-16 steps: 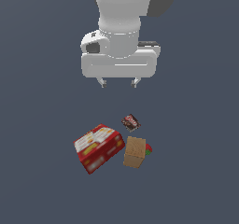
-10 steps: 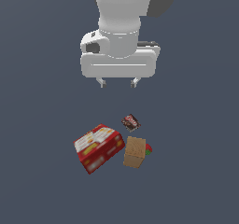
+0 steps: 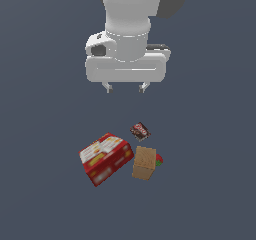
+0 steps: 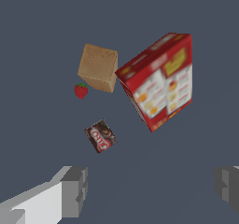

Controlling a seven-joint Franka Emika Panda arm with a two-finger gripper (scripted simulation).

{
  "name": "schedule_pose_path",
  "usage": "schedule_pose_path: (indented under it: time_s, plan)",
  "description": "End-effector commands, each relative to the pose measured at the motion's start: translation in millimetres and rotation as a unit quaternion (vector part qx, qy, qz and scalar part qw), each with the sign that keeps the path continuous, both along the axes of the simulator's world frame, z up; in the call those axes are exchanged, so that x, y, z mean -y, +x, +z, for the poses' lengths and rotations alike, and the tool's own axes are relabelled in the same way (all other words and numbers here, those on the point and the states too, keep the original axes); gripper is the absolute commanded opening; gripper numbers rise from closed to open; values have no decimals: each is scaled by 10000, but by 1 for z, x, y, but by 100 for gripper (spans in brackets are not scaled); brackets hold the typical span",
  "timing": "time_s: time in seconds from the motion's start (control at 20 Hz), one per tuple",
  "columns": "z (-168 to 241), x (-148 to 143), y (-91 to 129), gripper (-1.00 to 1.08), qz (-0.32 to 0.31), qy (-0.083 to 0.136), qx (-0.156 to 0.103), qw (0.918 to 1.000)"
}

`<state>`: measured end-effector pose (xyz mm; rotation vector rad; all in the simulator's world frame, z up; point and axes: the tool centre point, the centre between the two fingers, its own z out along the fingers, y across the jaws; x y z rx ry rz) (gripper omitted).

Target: Pick up a designated object from a clutter of objects.

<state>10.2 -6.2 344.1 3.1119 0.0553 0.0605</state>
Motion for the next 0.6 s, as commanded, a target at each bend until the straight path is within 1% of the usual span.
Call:
schedule_pose_path:
  time_s: [0.0,0.25,0.55]
  plan:
    - [-2,-1,3,100,-19,5,-5,10000]
    - [-11,-6,17,100,-112,24,-19,9999]
    - [-31,-16,45,100,-306,62,-47,9995]
